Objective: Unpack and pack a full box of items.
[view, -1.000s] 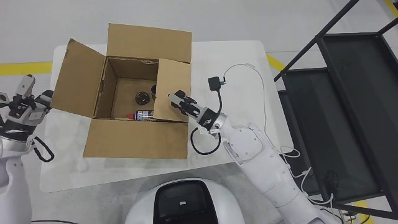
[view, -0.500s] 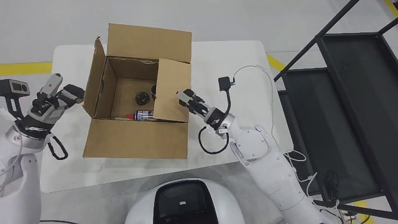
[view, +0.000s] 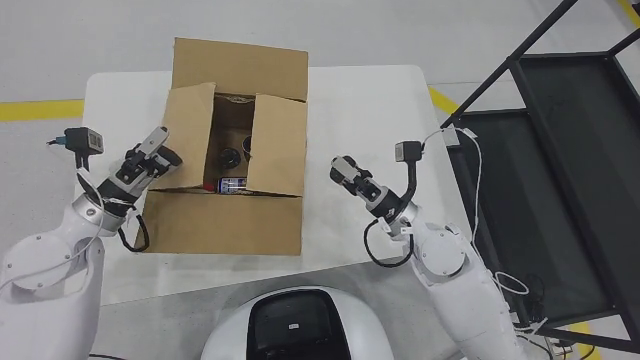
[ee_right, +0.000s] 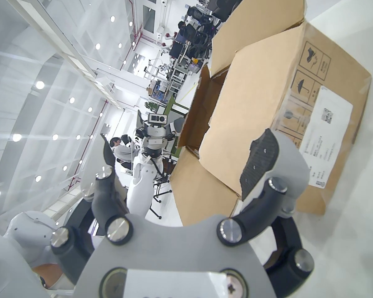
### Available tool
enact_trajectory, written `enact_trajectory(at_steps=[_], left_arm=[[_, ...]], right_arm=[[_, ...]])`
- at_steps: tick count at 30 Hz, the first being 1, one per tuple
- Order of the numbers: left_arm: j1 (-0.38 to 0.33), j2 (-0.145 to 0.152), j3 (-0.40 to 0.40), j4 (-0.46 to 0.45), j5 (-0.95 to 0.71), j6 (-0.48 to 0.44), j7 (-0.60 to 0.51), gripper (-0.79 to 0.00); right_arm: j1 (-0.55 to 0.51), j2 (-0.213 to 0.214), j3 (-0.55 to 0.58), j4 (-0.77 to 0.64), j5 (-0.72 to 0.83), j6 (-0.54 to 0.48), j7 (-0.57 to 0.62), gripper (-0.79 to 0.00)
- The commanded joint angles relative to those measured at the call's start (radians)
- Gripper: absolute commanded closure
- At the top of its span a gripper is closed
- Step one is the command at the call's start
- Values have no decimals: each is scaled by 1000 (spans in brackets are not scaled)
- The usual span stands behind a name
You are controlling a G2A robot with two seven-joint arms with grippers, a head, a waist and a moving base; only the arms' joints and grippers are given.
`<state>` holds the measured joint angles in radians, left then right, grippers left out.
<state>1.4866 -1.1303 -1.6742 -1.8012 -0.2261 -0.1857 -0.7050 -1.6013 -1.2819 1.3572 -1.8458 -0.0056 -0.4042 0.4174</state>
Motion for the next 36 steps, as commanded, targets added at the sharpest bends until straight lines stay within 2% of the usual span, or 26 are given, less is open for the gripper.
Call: enact_trajectory(at_steps=[1,13,19,23,29,33,36], left_arm=[[-3,0,10,11,10,-1,7,-785],[-18,3,39,50,39,10,25,-785],[-11,5,18,17,-1,-19,26,-785],[15,9,-33,-18,-56,-86,11,-785],[70,15,-149,-30,-153,-198,-18,-785],[105,20,-232,-16,-230,-247,-44,-785],[129,21,-288,-8,-277,-292,-54,-785]], right_arm=[[-20,3,18,-12,6,-7,3,-785],[-38,11,26,-2,33,-10,20,-785],[-17,12,4,20,31,19,27,-785],[4,13,-7,35,36,55,45,-785],[53,11,-27,72,63,120,49,-785],[127,8,-58,97,72,194,79,-785],[196,2,-83,147,122,210,98,-785]])
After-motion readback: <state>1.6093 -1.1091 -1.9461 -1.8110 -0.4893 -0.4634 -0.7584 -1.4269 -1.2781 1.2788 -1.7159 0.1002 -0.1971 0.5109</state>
